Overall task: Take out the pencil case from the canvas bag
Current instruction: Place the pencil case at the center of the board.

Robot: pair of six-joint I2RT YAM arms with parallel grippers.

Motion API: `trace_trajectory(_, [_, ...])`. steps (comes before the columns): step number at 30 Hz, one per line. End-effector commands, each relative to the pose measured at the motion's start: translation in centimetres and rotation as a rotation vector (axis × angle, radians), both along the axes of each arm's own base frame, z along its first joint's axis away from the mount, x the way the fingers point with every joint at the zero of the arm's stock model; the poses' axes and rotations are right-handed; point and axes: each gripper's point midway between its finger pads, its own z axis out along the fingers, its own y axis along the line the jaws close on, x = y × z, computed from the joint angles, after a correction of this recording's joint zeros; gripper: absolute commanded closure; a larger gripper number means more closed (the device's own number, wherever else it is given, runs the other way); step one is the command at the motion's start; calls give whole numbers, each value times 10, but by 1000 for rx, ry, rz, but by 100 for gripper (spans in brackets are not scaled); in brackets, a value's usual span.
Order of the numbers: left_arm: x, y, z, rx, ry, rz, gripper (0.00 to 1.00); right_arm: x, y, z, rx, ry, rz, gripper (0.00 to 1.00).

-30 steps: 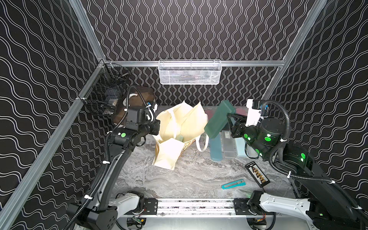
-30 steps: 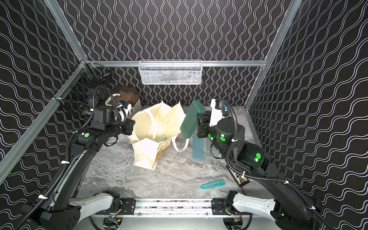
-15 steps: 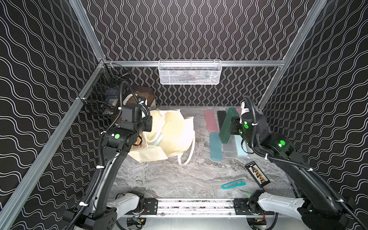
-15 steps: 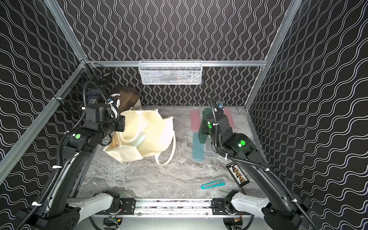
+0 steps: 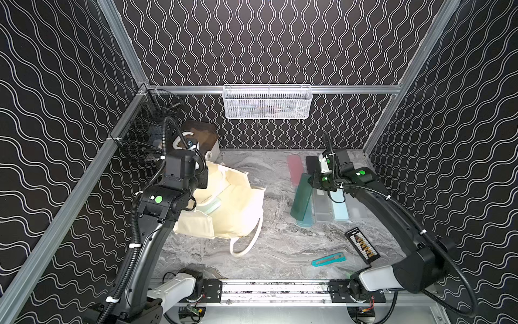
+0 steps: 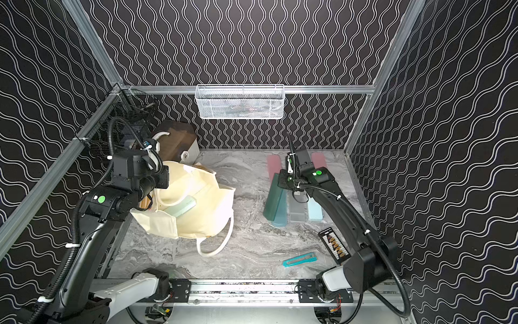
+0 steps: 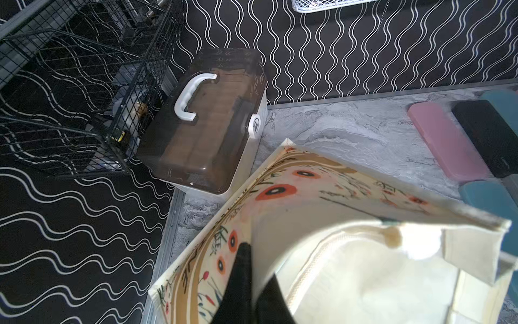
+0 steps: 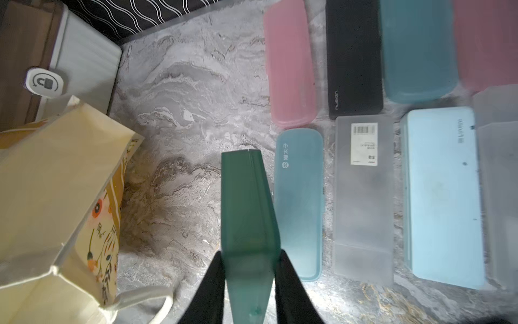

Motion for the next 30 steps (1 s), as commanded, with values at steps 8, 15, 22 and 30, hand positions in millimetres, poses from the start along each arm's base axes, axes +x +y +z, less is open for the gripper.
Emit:
trace_trajectory(8, [7,-15,21,-57,-75,-73,100,12,54,-44,218,213,163,87])
trace_trajectory(15, [6,-22,27,-78,-79,-113,100,27,73,-76,293,325,243,86])
trace_trajectory(22, [3,-18,27,-59,-71,-94,100,37,81,-118,344,486,309,84])
trace_trajectory(30, [1,-17,21,-58,-51,-89,100,62,68,-162,258,537,236,65])
